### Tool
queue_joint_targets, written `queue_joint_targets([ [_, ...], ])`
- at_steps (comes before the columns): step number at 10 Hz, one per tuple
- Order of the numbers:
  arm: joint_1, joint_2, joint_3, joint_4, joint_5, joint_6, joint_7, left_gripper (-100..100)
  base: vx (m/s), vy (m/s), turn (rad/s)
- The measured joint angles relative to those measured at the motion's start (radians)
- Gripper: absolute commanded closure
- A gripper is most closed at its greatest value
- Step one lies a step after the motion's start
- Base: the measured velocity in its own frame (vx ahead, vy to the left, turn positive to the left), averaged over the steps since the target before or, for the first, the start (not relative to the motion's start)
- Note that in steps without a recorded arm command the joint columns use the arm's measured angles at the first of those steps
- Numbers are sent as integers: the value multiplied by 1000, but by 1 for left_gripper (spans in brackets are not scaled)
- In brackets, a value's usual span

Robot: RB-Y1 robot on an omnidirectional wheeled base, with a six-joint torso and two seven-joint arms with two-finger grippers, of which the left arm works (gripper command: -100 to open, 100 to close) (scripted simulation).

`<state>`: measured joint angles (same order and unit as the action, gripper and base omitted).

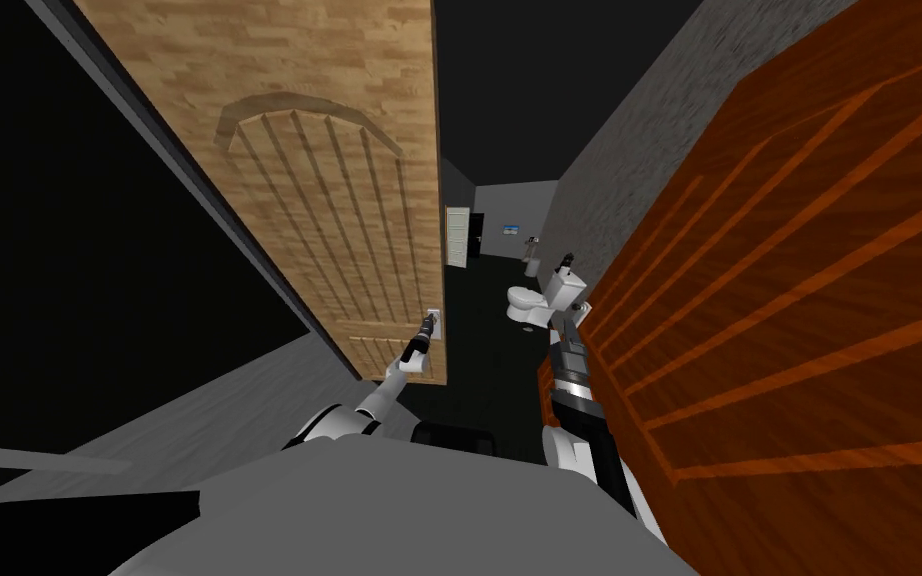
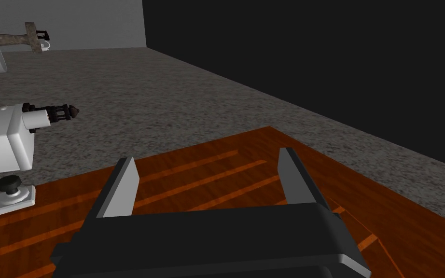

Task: Push the door open

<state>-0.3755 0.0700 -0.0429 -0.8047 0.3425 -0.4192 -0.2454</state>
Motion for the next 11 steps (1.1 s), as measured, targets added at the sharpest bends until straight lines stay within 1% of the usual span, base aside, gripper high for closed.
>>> queue_joint_targets([
  [1,-5,7,11,11,3,-4,1,100,196,-132,73],
  [2,-3,6,29,8,6,-1,-6,100,188,-144,77],
  [3,10,14,42,-15,9,11,-9,100,133,-83,62],
  [4,-1,21,46,2,11,2,-4,100,141,-81,63],
  [5,-6,19,60,16,12,-10,-7,100,154,-107,72],
  [6,-24,19,73,46,15,-19,-10,100,139,-99,55],
  [7,-36,24,84,68,18,-28,-9,100,102,-74,40],
  [8,-14,22,94,28,19,-15,-16,100,147,-101,63],
  [9,-7,22,106,16,21,-4,-23,100,172,-143,80],
  [10,-16,27,118,38,24,-12,-22,100,161,-156,104],
  [11,-17,30,131,45,26,-19,-22,100,195,-138,108],
])
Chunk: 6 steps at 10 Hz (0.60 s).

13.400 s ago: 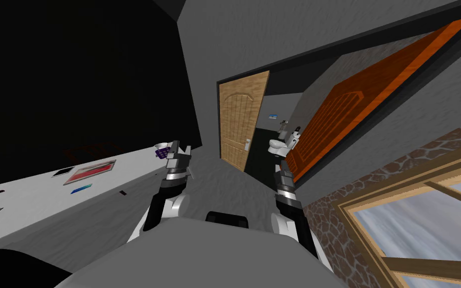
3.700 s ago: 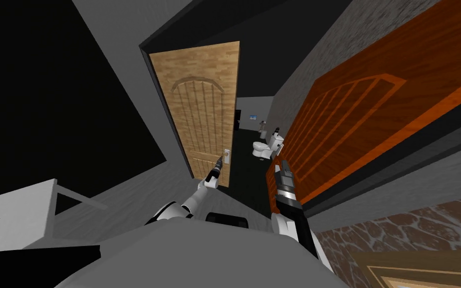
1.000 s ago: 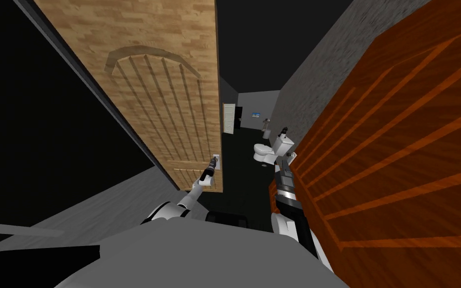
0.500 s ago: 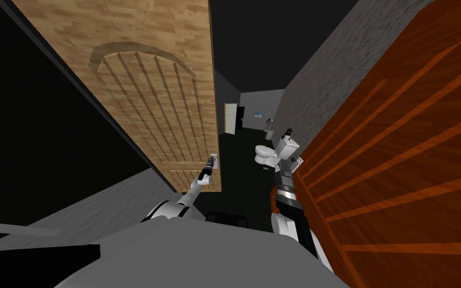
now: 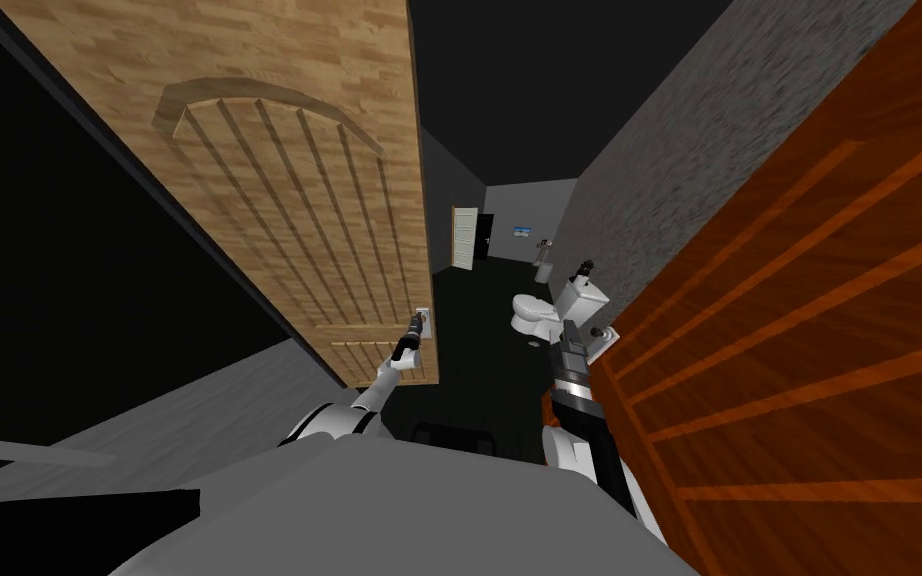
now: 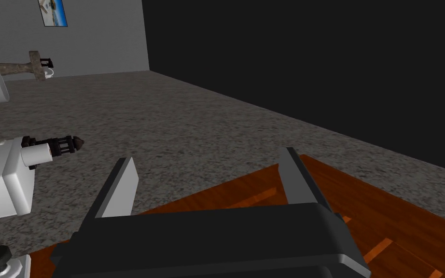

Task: Push the door open

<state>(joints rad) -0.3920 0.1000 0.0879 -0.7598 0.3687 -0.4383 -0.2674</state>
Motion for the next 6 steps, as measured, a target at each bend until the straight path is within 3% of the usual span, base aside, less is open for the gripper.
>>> queue_joint_targets([
  [4,1,7,50,-6,10,4,-13,100,183,-100,60],
  [6,-9,12,68,14,13,-8,-14,100,115,-74,57],
])
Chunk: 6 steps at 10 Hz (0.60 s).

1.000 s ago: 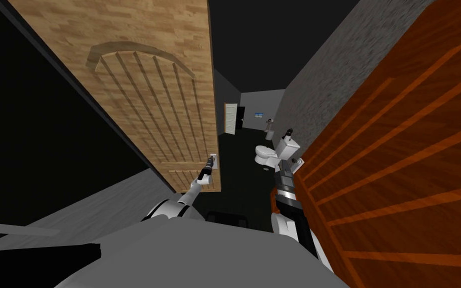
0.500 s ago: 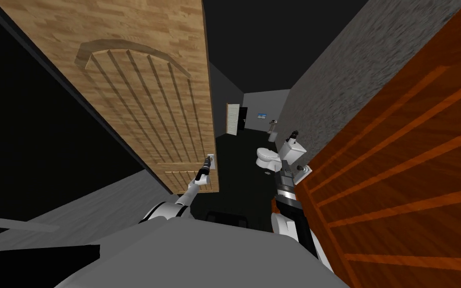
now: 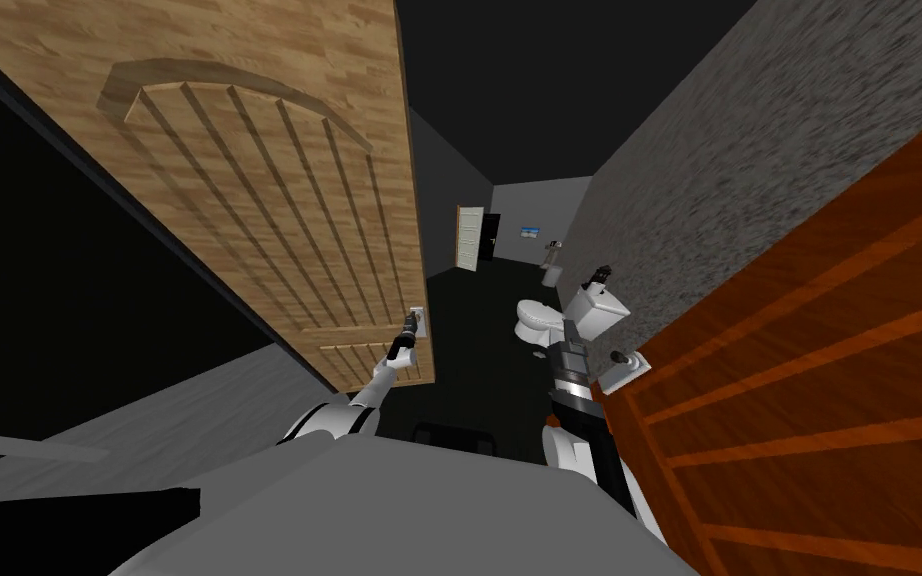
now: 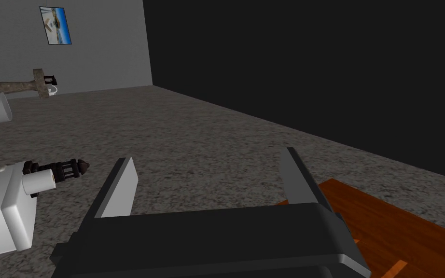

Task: Push the door open

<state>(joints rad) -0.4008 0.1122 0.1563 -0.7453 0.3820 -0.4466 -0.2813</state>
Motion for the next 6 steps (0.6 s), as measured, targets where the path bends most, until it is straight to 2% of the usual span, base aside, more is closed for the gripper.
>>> queue_joint_targets([
  [4,14,5,26,-7,9,7,-11,100,169,-51,50],
  [6,18,8,43,-7,15,-1,-17,100,194,-79,63],
])
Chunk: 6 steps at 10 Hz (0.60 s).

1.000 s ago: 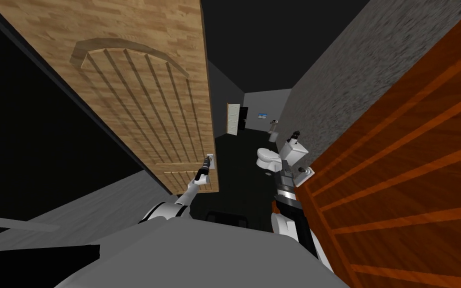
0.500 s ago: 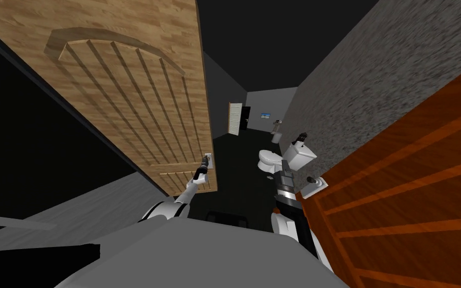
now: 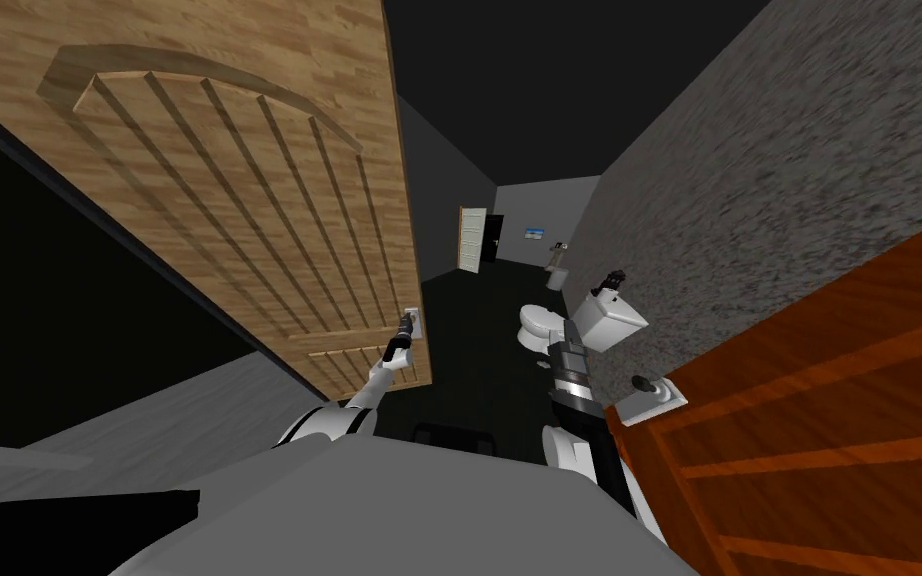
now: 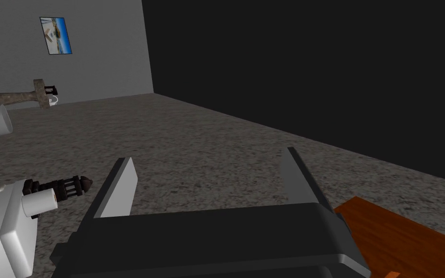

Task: Push the door open

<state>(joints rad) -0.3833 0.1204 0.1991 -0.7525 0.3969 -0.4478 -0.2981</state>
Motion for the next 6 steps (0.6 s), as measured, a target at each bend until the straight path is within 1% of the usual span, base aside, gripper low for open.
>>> queue_joint_targets([
  [1,-12,6,13,16,5,-4,-4,100,196,-98,72],
  [3,-9,15,39,8,14,1,-15,100,201,-94,71],
  [4,-18,25,47,29,18,-8,-13,100,216,-80,59],
  [5,-17,32,55,36,21,-12,-12,100,178,-70,54],
  [6,-10,33,67,22,25,-7,-18,100,156,-69,52],
])
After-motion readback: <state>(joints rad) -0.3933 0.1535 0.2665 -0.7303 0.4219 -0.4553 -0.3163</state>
